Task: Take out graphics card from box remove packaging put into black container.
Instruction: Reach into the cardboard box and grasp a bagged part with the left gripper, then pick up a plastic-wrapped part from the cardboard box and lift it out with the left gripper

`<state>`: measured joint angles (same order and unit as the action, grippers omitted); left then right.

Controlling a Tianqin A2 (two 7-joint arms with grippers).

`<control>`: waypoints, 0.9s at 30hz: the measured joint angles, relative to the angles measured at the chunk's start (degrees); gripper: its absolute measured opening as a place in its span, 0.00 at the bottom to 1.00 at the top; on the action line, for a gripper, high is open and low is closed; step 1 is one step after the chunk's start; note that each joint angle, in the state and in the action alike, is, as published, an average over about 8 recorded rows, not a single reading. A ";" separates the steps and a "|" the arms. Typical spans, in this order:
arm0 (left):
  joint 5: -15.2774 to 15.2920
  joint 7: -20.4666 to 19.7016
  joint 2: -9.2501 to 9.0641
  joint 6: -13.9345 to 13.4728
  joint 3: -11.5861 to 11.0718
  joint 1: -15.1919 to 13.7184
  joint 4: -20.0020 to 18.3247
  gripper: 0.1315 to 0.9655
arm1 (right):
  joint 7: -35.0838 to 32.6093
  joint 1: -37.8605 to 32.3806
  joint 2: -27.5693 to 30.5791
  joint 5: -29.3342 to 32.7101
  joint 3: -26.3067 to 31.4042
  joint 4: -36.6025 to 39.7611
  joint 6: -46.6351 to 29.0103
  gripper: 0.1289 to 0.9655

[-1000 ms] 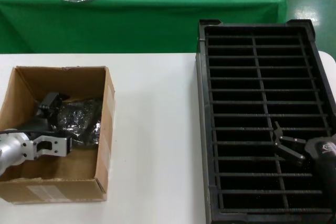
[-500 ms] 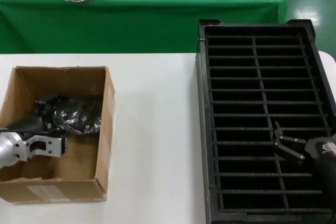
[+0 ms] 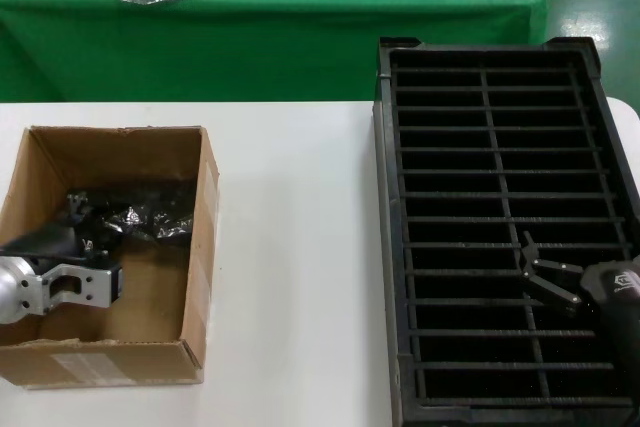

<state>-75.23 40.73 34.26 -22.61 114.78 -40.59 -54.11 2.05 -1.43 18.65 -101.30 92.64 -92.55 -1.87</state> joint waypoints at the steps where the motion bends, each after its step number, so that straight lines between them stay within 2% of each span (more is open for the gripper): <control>1: 0.10 -0.24 0.13 0.02 0.03 0.12 -0.25 0.21 | 0.00 0.00 0.00 0.00 0.00 0.00 0.00 1.00; 10: -0.08 -1.56 1.16 0.51 -0.24 1.52 -3.18 0.07 | 0.00 0.00 0.00 0.00 0.00 0.00 0.00 1.00; 18: -0.54 -2.24 2.49 1.67 -1.16 3.29 -6.89 0.04 | 0.00 0.00 0.00 0.00 0.00 0.00 0.00 1.00; 23: 0.77 -4.63 4.18 2.49 -2.80 5.59 -11.80 0.01 | 0.00 0.00 0.00 0.00 0.00 0.00 0.00 1.00; 27: 4.23 -8.98 6.05 2.15 -5.61 8.53 -18.09 0.01 | 0.00 0.00 0.00 0.00 0.00 0.00 0.00 1.00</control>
<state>-71.00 31.74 40.31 -20.46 109.17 -32.06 -72.20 2.05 -1.43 18.65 -101.30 92.64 -92.55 -1.87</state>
